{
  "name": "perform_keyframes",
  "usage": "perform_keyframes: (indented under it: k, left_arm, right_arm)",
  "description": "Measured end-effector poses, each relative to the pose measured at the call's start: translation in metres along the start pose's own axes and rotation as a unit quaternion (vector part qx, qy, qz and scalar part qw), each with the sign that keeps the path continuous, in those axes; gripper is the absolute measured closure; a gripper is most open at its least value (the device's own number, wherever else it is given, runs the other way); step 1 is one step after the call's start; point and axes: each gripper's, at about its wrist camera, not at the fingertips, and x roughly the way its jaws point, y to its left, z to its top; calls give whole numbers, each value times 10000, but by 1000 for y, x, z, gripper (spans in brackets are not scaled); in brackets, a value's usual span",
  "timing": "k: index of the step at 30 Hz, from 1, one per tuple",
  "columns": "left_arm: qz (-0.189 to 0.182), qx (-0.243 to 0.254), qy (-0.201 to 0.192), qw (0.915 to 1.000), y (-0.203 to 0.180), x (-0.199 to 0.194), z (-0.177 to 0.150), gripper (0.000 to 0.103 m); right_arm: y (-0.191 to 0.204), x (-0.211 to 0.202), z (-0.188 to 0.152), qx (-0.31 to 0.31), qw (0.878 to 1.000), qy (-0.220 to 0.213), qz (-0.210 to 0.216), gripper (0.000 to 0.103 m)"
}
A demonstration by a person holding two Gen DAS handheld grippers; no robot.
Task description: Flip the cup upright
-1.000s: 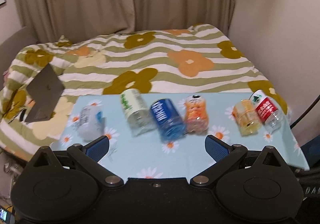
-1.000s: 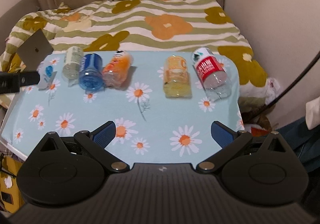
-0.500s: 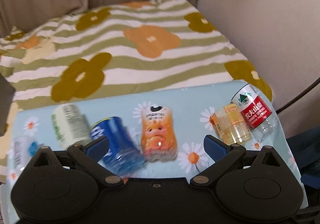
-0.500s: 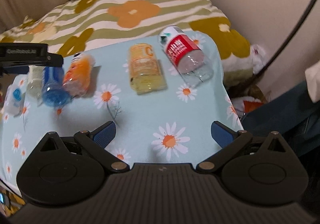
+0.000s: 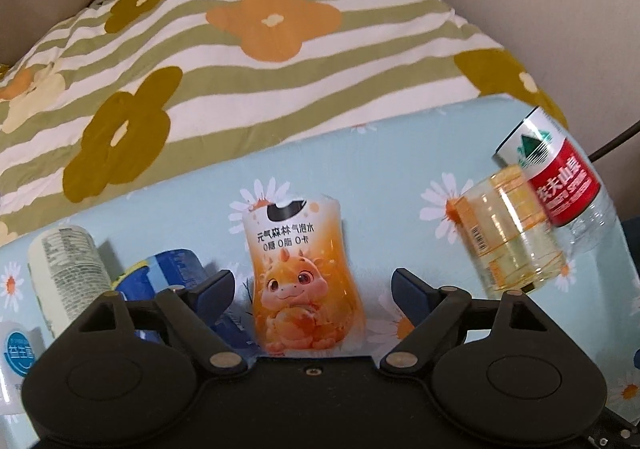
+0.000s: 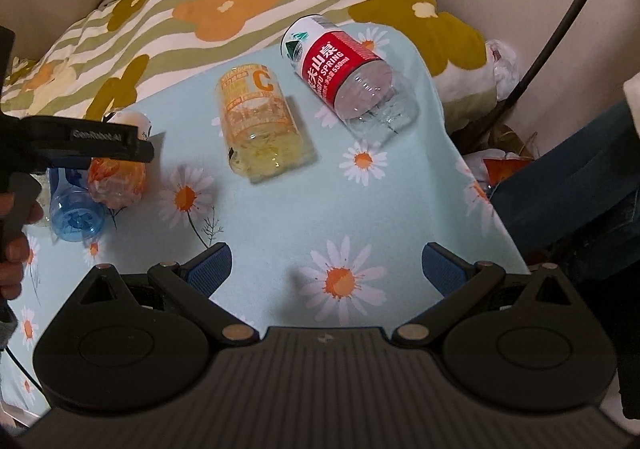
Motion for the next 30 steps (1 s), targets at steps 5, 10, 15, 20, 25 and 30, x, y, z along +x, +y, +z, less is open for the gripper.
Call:
perform_keyframes:
  k: [5, 10, 15, 20, 25, 30]
  left_arm:
    - [70, 139, 161, 9997, -3, 12, -3, 33]
    - [77, 182, 154, 9997, -4, 15, -5, 37]
    - [1, 139, 74, 9999, -7, 6, -5, 37]
    - [-66, 79, -95, 9999, -15, -15, -9, 37]
    - [-101, -109, -283, 9995, -20, -45, -23, 37]
    - [-70, -415, -391, 9983, -22, -72, -50, 37]
  right_arm:
    - [1, 6, 4, 51, 10000, 33, 16, 0]
    - [0, 7, 7, 76, 10000, 37, 18, 0]
    - [-2, 3, 6, 63, 10000, 4, 42, 0]
    - [-6, -7, 5, -2, 9999, -109, 106, 0]
    - [-9, -23, 3, -172, 9992, -274, 227, 0]
    - [-12, -36, -3, -468, 9972, -408, 408, 0]
